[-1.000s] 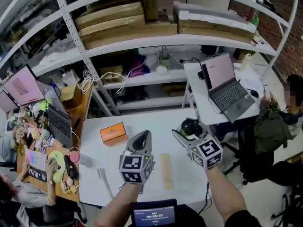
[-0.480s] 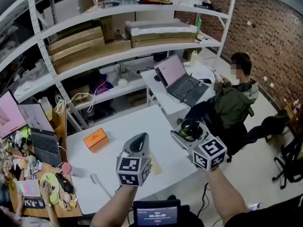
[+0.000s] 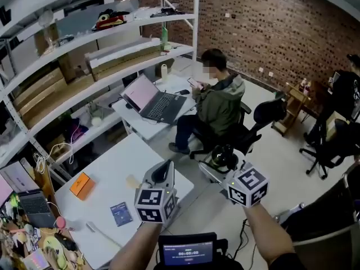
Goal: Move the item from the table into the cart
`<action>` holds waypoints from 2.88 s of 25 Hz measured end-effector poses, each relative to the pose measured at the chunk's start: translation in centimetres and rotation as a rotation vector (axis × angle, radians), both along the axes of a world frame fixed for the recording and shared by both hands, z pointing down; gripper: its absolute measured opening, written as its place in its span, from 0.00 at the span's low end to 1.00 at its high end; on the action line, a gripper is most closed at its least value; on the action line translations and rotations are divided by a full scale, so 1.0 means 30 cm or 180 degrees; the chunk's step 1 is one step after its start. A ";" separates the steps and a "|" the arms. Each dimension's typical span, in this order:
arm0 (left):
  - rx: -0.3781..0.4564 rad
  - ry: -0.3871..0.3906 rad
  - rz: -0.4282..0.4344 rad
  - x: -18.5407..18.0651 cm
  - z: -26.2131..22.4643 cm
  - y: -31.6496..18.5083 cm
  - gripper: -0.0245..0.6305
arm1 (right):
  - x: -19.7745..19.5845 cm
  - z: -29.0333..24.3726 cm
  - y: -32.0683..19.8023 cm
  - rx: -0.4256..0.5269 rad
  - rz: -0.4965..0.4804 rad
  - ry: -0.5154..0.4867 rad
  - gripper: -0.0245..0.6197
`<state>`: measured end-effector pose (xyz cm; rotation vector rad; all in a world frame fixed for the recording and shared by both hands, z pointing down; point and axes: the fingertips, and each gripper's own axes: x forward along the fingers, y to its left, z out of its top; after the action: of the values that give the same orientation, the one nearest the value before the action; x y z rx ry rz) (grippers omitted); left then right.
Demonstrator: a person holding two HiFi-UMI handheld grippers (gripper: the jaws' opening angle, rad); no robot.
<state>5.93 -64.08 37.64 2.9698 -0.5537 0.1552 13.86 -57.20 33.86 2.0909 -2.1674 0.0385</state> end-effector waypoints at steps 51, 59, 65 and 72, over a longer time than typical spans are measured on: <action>0.0169 0.0381 0.6024 0.856 -0.142 4.137 0.04 | 0.180 -0.024 4.219 0.0547 0.6332 0.0033 0.50; 0.0130 0.0537 0.6673 0.929 -0.205 4.593 0.04 | 0.131 -0.091 4.616 0.0577 0.7200 0.0131 0.50; -0.0052 0.0466 0.7031 0.861 -0.205 4.900 0.04 | 0.077 -0.112 4.890 0.0472 0.7441 0.0135 0.50; -0.0044 0.0515 0.7029 0.750 -0.224 5.334 0.04 | -0.025 -0.101 5.353 0.0583 0.7347 0.0053 0.50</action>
<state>28.43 95.94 30.93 1.9014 2.5062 0.0373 13.11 103.40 30.85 3.0085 1.1016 0.0248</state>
